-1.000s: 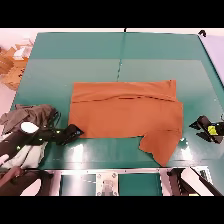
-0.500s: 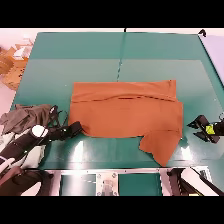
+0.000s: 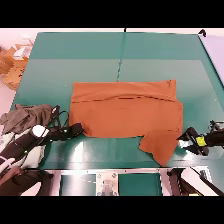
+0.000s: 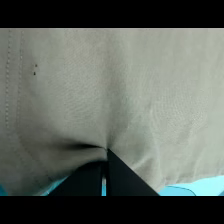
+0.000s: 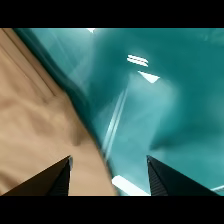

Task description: Fold the shirts.

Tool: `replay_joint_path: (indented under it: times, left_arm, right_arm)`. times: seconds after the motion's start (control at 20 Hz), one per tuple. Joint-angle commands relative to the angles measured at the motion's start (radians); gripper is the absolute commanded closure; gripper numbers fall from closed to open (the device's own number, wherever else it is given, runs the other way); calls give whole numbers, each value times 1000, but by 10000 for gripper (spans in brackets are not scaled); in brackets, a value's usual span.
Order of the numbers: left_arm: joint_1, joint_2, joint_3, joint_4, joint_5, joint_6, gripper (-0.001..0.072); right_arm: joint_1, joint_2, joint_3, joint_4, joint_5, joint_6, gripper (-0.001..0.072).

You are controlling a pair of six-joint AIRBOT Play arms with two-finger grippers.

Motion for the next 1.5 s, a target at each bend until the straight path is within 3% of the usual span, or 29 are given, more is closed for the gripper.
replay_joint_path:
  times: [0.0,0.25,0.35,0.45,0.5,0.65,0.75,0.9,1.15,1.45]
  left_arm:
    - [0,1,1,0,-2,6,682]
    - [0,0,1,0,-2,6,682]
    - [0,0,1,0,6,6,683]
    - [0,1,1,0,-4,8,683]
    - [0,1,5,1,-16,14,683]
    - [0,1,66,72,-130,24,683]
    - [2,2,140,183,-214,-10,683]
    - [43,2,230,434,-368,-199,684]
    - [68,1,332,533,-485,-218,684]
    - [68,-79,583,566,-518,-222,685]
  right_arm:
    - [36,-10,-116,90,-106,-13,169]
    - [98,-27,-156,282,-148,-124,183]
    - [97,-27,-152,297,-119,-150,452]
    - [96,-25,-136,285,-95,-164,532]
    - [96,-20,-120,278,-87,-164,613]
    - [96,10,-38,246,-47,-159,690]
    - [96,33,-3,192,-26,-132,690]
    - [96,58,-3,26,-10,-29,691]
    - [98,82,37,100,9,-39,691]
    - [211,45,312,241,-13,-59,691]
